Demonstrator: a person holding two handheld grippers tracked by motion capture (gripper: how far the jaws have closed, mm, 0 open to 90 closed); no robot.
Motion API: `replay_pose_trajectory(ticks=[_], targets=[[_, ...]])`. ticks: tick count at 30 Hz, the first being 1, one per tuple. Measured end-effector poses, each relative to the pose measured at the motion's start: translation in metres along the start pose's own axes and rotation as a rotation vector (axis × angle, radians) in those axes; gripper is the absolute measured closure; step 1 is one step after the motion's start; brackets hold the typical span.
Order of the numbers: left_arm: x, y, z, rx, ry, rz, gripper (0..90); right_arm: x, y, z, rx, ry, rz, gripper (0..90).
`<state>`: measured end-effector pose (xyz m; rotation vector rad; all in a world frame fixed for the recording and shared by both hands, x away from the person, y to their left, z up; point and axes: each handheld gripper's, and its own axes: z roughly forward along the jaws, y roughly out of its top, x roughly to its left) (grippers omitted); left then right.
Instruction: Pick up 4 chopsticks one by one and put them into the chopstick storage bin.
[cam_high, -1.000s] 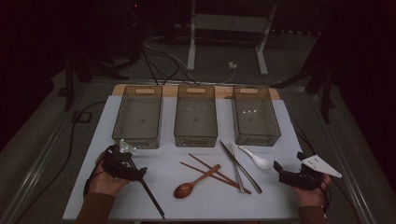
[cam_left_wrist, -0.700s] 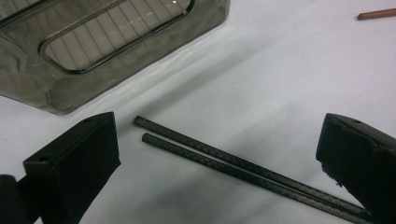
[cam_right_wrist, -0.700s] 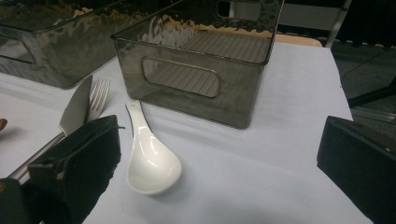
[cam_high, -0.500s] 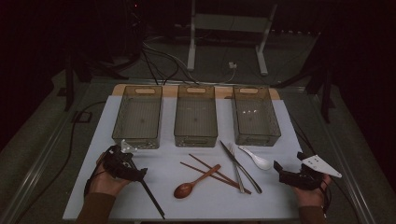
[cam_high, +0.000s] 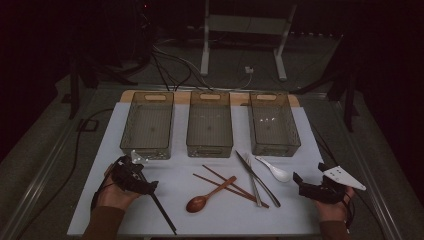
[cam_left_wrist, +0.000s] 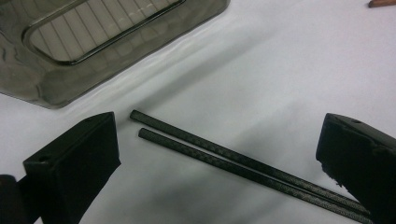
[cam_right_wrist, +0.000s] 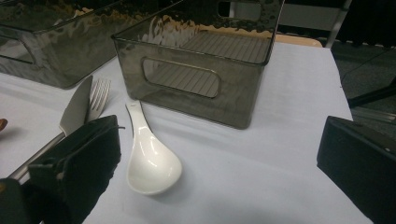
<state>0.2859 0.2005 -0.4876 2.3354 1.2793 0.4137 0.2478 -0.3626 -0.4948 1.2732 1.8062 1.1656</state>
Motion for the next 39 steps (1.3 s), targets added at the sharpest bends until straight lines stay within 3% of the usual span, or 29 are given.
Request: replay_pose_trajectory(ticks=[11,26,39], targets=[[-0.001,-0.002,0.004,0.027,-0.005,-0.016,4.4,0.000,0.000,0.000,0.000,-0.001,0.001,0.0],[-0.007,-0.012,0.002,0.059,0.020,-0.019,12.6,0.000,0.000,0.000,0.002,0.000,0.000,0.0],[-0.007,-0.021,0.007,0.070,-0.005,-0.072,17.3,0.000,0.000,0.001,0.004,0.000,-0.003,0.0]])
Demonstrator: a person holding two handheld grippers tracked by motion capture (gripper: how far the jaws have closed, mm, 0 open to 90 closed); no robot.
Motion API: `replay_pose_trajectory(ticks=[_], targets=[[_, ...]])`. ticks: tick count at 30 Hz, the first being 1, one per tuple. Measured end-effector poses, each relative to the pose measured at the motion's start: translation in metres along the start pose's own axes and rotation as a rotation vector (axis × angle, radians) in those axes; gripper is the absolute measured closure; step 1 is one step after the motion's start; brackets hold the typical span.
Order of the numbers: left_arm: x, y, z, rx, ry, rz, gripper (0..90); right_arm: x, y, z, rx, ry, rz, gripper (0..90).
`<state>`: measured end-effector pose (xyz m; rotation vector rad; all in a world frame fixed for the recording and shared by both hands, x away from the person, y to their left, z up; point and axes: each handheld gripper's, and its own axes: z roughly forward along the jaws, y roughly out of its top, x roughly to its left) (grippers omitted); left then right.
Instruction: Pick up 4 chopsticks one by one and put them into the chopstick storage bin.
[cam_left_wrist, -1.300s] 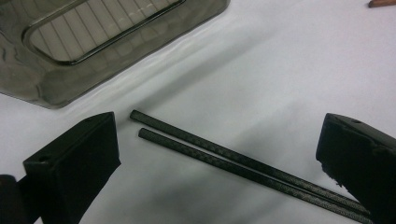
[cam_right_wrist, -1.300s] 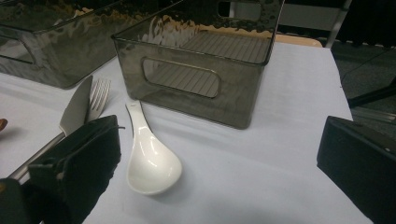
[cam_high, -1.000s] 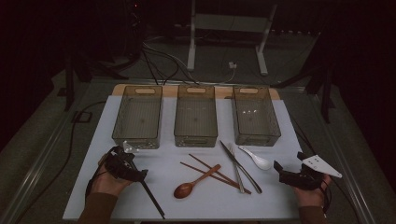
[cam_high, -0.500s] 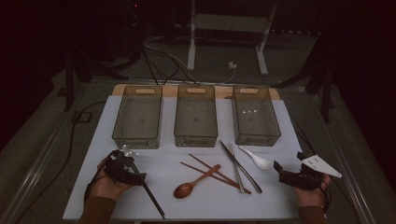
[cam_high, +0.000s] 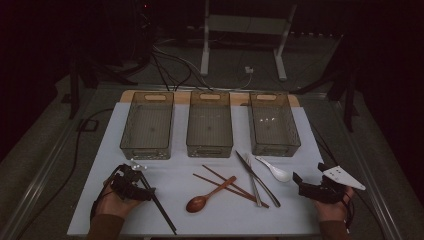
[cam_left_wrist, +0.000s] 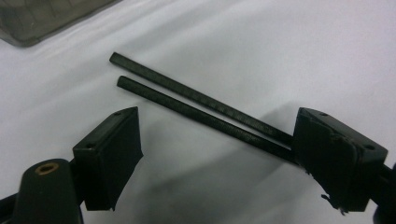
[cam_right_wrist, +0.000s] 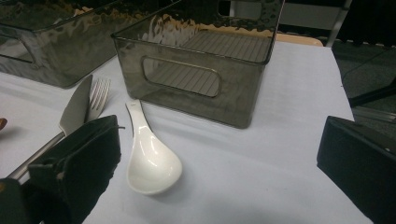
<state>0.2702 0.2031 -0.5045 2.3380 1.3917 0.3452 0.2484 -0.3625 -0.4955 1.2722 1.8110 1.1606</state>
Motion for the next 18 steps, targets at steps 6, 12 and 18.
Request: replay_pose_trajectory(ticks=[6,12,18], targets=[[0.0004,-0.0030,-0.0007,0.002,-0.022,-0.015,21.9,0.0003,0.0001,0.0001,0.002,0.000,-0.001,0.0],[-0.0002,-0.0039,-0.0019,0.003,-0.032,-0.026,26.7,0.0002,0.0001,-0.0002,0.001,-0.002,0.001,0.0],[0.0019,-0.0040,-0.0040,0.002,-0.035,-0.031,37.6,0.0001,0.0002,-0.0004,0.001,-0.003,0.001,0.0]])
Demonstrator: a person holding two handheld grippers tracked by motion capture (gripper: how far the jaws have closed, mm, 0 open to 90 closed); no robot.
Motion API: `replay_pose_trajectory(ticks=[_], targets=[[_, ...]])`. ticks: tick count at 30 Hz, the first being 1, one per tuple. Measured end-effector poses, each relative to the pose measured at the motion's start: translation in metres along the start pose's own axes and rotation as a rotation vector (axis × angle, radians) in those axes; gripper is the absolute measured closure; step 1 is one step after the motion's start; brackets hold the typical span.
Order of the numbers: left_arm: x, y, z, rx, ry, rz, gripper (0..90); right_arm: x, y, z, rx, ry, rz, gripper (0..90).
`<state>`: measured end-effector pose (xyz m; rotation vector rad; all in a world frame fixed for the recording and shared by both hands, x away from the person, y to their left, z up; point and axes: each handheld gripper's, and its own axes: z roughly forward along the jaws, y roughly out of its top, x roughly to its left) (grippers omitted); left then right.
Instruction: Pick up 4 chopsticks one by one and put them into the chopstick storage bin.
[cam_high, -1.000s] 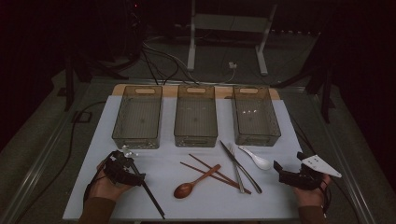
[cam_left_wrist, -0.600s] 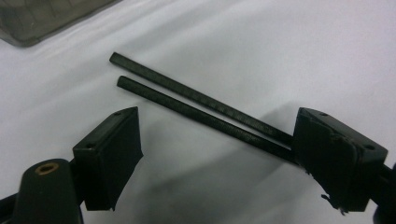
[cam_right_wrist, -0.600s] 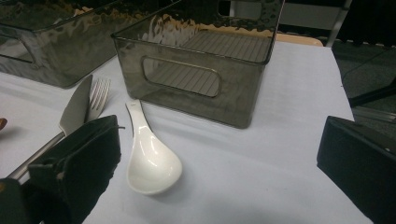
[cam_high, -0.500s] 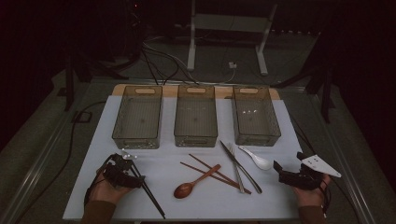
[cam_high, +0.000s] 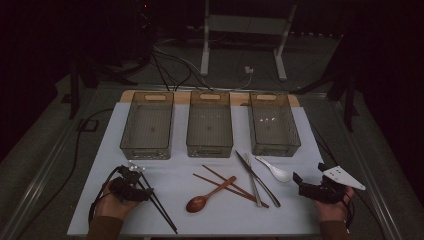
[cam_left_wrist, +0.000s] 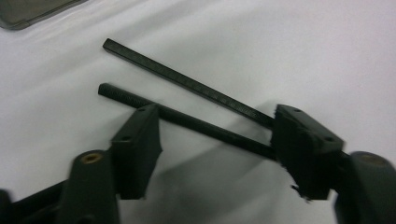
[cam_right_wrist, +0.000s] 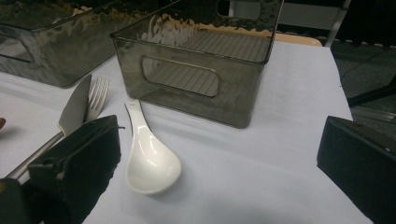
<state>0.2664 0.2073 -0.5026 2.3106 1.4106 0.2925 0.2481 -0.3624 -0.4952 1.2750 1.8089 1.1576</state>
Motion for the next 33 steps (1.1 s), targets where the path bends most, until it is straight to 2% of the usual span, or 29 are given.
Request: replay_pose_trajectory(ticks=[7,15,22,25,28,33], targets=[[0.004,-0.001,-0.002,0.002,0.006,0.000,50.1,0.000,0.000,0.000,0.001,0.000,-0.001,0.0],[0.008,0.001,-0.003,0.015,0.031,-0.007,65.9,0.000,0.000,0.000,0.002,0.000,-0.003,0.0],[0.011,0.004,-0.004,0.034,0.040,-0.002,75.2,0.000,0.000,0.000,0.002,0.000,-0.003,0.0],[0.012,0.004,-0.003,0.036,0.041,-0.001,77.8,0.000,0.000,0.000,0.002,0.000,-0.003,0.0],[0.013,0.007,-0.003,0.049,0.066,0.005,78.9,0.000,0.000,0.000,0.003,0.001,-0.003,0.0],[0.011,0.005,-0.005,0.065,0.078,0.002,77.2,0.000,0.000,0.000,0.002,0.000,-0.005,0.0]])
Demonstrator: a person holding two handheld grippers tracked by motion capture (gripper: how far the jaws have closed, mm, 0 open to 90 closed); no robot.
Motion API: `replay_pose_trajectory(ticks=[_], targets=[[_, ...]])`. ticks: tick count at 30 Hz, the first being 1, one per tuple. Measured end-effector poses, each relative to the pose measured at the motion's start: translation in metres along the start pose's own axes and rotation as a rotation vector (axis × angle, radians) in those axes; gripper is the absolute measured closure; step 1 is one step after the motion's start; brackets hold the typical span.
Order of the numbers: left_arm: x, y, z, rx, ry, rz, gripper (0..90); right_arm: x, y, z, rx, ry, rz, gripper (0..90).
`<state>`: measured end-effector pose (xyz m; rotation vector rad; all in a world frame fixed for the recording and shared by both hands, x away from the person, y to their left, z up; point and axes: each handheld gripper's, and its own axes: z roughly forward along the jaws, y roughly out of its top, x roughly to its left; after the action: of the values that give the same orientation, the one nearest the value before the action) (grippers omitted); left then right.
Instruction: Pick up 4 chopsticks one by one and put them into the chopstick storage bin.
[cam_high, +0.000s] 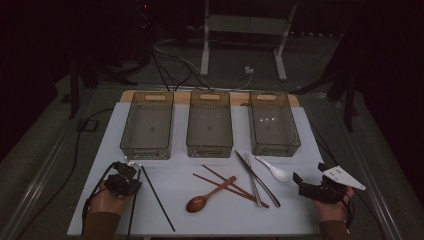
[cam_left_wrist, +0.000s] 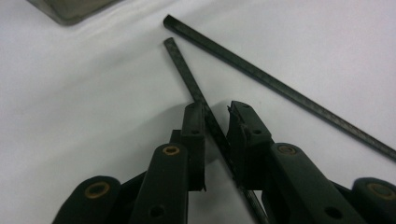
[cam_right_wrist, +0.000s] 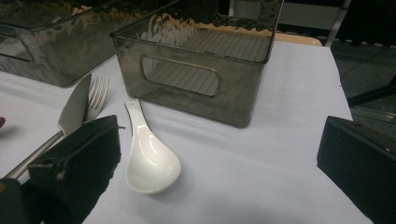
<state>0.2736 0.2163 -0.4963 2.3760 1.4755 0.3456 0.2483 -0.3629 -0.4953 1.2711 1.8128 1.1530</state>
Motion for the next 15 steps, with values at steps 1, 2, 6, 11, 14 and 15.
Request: replay_pose_trajectory(ticks=[1,2,6,11,14,15], targets=[[0.0000,-0.0016,-0.0009,0.005,-0.003,-0.002,76.7,-0.0001,-0.0001,0.0001,0.001,0.000,0.001,0.0],[0.0001,-0.0026,-0.0014,0.006,-0.004,-0.006,76.4,-0.0002,-0.0001,0.0001,0.001,0.000,0.001,0.0],[0.0009,-0.0071,-0.0036,0.010,-0.014,-0.023,75.8,0.0005,0.0000,0.0003,0.002,0.000,0.000,0.0],[-0.0015,-0.0093,-0.0042,0.009,-0.015,-0.033,78.3,0.0012,0.0000,0.0007,0.006,0.001,0.000,0.0],[-0.0001,-0.0079,-0.0037,0.012,-0.008,-0.026,82.0,0.0008,-0.0002,0.0010,0.006,0.002,-0.001,0.0],[0.0006,-0.0074,-0.0036,0.016,-0.005,-0.024,83.6,0.0008,-0.0002,0.0009,0.006,0.001,-0.002,0.0]])
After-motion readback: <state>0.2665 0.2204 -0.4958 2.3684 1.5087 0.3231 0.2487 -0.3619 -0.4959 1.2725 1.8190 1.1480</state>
